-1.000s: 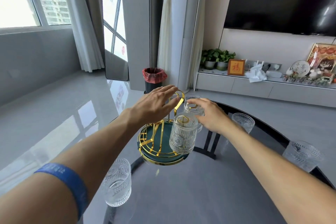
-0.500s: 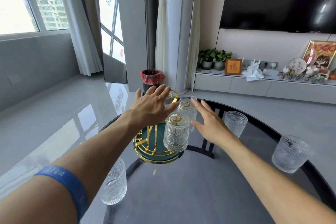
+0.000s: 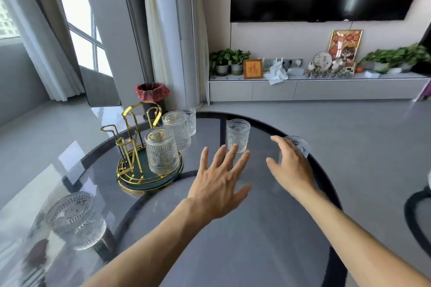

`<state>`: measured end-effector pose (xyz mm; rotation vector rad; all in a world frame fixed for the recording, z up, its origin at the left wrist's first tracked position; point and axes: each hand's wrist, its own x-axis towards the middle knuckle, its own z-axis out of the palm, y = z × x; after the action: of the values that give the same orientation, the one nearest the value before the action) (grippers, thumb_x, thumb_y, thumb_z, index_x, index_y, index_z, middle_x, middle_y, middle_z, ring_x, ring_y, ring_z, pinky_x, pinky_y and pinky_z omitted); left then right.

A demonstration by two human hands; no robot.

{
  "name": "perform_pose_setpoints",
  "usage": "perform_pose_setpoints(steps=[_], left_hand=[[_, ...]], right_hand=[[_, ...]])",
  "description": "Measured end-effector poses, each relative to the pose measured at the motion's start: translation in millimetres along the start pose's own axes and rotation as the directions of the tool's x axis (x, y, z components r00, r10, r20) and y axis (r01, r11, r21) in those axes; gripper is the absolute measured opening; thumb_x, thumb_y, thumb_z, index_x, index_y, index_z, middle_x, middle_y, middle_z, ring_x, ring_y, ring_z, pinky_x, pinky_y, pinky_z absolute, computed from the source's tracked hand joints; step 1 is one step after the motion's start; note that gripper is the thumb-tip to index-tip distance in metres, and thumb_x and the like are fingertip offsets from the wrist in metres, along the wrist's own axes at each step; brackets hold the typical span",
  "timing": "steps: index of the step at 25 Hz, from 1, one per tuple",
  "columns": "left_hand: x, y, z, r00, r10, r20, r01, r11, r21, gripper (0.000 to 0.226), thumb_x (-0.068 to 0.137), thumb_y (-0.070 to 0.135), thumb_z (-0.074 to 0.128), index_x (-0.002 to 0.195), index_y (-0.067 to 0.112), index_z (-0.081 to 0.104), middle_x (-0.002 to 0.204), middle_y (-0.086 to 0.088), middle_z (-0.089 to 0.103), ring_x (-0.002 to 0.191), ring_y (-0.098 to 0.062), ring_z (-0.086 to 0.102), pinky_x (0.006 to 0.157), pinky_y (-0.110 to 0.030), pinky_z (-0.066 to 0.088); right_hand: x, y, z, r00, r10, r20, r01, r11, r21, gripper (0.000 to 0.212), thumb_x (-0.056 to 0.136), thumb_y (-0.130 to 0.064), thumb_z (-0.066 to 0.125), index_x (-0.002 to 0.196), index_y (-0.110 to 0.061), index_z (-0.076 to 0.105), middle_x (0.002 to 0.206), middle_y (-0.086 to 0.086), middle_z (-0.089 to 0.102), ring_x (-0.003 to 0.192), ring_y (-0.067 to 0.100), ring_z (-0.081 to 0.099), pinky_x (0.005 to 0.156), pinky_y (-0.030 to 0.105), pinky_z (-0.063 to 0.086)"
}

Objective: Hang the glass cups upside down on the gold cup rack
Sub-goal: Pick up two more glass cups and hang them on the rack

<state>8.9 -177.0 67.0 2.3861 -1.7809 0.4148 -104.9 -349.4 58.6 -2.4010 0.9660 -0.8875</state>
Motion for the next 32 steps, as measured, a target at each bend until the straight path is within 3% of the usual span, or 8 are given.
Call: perform_pose_setpoints(steps=[4,7,13,18,22,27,30,32], left_hand=[[10,3,19,0.998,-0.046,0.046,0.047,0.999,-0.007,0.079,0.092,0.062,0.033,0.154,0.027,-0.001,0.164,-0.005,0.008,0.148,-0.027,0.007,0.116,-0.057,0.001],[13,5,30,0.997,-0.059,0.044,0.059,0.998,0.002,0.079,0.092,0.063,0.032,0.154,0.026,0.000,0.163,-0.004,0.011,0.147,-0.027,0.009,0.116,-0.057,0.003],[-1,-7,29,0.997,-0.056,0.059,0.059,0.997,-0.050,0.074,0.092,0.066,0.023,0.154,0.030,0.003,0.163,0.000,0.014,0.148,-0.021,0.008,0.117,-0.050,-0.003],[8,-26,0,0.983,-0.143,-0.115,0.113,0.964,-0.240,0.071,0.092,0.058,0.042,0.152,0.024,0.023,0.154,0.000,0.036,0.137,-0.021,0.033,0.113,-0.039,0.024],[20,-26,-39,0.929,-0.370,-0.029,0.236,0.647,-0.725,0.092,0.077,0.068,0.062,0.151,0.030,0.024,0.151,0.003,0.040,0.134,-0.014,0.040,0.108,-0.039,0.035],[14,-51,-89,0.854,-0.506,-0.117,0.247,0.594,-0.765,0.102,0.056,0.073,0.068,0.143,0.028,0.040,0.121,0.009,0.055,0.106,-0.006,0.053,0.081,-0.018,0.038],[-4,-71,-102,0.814,-0.566,-0.133,0.244,0.540,-0.805,0.086,0.052,0.072,0.072,0.126,0.031,0.052,0.109,0.011,0.060,0.100,-0.004,0.058,0.074,-0.017,0.041],[-19,-86,-107,0.784,-0.606,-0.133,0.226,0.479,-0.848,0.081,0.053,0.074,0.073,0.121,0.035,0.053,0.112,0.013,0.059,0.100,0.005,0.056,0.076,-0.018,0.042]], right_hand=[[12,35,-15,0.978,0.182,-0.102,-0.197,0.967,-0.161,0.086,0.075,-0.027,0.073,0.145,-0.018,0.025,0.154,0.012,0.026,0.124,0.041,0.039,0.090,0.048,0.041],[23,57,-2,0.877,0.474,0.073,-0.480,0.871,0.107,0.112,0.068,-0.034,0.079,0.150,-0.023,0.004,0.156,0.009,0.025,0.129,0.035,0.039,0.091,0.041,0.038],[43,71,28,0.797,0.596,0.100,-0.563,0.672,0.481,0.087,0.064,-0.024,0.084,0.136,-0.021,0.036,0.136,0.007,0.051,0.102,0.021,0.048,0.082,0.030,0.036],[27,29,27,0.913,0.384,0.141,-0.406,0.808,0.426,0.074,0.055,-0.033,0.085,0.120,-0.031,0.050,0.127,0.000,0.056,0.105,0.018,0.052,0.081,0.032,0.040],[11,-53,15,0.988,0.077,0.137,-0.128,0.901,0.414,0.085,0.053,-0.056,0.075,0.130,-0.036,0.045,0.131,-0.002,0.052,0.118,0.018,0.050,0.084,0.032,0.041],[6,-144,-11,0.967,-0.243,0.074,0.195,0.897,0.396,0.090,0.052,-0.043,0.082,0.133,-0.025,0.048,0.128,0.000,0.056,0.114,0.017,0.054,0.086,0.030,0.046],[7,-167,-16,0.927,-0.300,0.227,0.144,0.839,0.524,0.083,0.058,-0.031,0.088,0.132,-0.027,0.052,0.127,0.001,0.057,0.116,0.013,0.053,0.095,0.032,0.045],[8,-170,-18,0.864,-0.254,0.435,-0.173,0.661,0.730,0.065,0.068,-0.028,0.082,0.128,-0.031,0.055,0.133,0.006,0.055,0.121,0.015,0.053,0.099,0.035,0.042]])
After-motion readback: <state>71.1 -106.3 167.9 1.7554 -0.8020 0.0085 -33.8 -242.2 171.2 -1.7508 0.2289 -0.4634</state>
